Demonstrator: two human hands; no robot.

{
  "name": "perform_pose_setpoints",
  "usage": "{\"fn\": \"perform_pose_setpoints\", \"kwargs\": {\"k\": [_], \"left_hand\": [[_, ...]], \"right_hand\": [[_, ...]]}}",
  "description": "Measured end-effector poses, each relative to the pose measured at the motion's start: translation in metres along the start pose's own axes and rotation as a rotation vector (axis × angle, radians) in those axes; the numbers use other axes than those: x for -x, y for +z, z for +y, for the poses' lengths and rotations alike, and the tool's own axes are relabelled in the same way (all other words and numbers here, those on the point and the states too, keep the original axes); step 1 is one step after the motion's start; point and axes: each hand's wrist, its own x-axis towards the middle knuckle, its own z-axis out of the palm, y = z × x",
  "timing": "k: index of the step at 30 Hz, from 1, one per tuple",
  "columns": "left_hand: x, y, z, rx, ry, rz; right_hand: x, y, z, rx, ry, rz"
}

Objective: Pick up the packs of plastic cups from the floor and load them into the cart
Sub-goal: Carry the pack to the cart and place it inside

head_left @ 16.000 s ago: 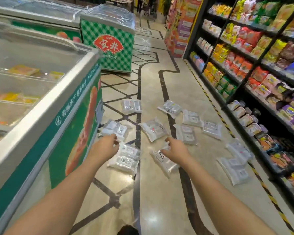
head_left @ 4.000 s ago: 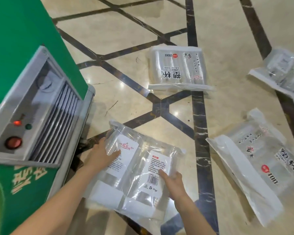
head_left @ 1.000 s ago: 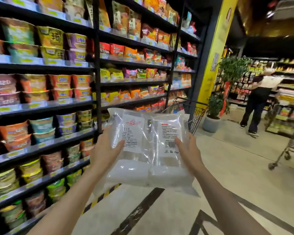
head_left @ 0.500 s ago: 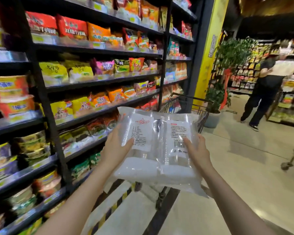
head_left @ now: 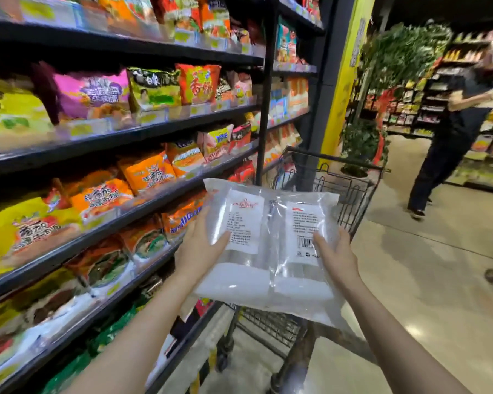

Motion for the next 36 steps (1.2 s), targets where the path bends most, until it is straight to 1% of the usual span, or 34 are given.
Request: {"fn": "perform_pose_setpoints", "kwargs": {"k": [3, 9, 14, 17, 20, 25, 29, 32, 36], "left_hand": [[-0.073, 0.037, -0.019, 0.022, 0.017, -0.081], [-0.177, 0.126, -0.05, 0.03, -0.054, -0.256], [-0.245, 0.224, -0.081, 0.011, -0.075, -0.442], [-0.284, 0.289, -0.101, -0.065, -0.078, -0.551], [-0.316, 0.351, -0.119, -0.072, -0.05, -0.593], [-0.348, 0.44, -0.151, -0.095, -0.137, -0.69], [-0.359, 0.505, -0.201, -0.173, -0.123, -0.759], [-0.355, 0.529, -0.223, -0.175, -0.188, -0.795], [-0.35, 0.548, -0.249, -0.221, -0.163, -0.813]], "right_hand": [[-0.062, 0.026, 0.009, 0.007, 0.056, 0.036], [-0.163, 0.06, 0.056, 0.062, 0.222, 0.097], [-0.234, 0.082, 0.114, 0.092, 0.382, 0.146], [-0.278, 0.095, 0.153, 0.141, 0.452, 0.137], [-0.322, 0.109, 0.191, 0.14, 0.565, 0.154], [-0.381, 0.133, 0.253, 0.145, 0.708, 0.174], [-0.411, 0.159, 0.305, 0.179, 0.74, 0.156], [-0.419, 0.178, 0.341, 0.27, 0.742, 0.106], [-0.421, 0.198, 0.378, 0.241, 0.826, 0.097]]}}
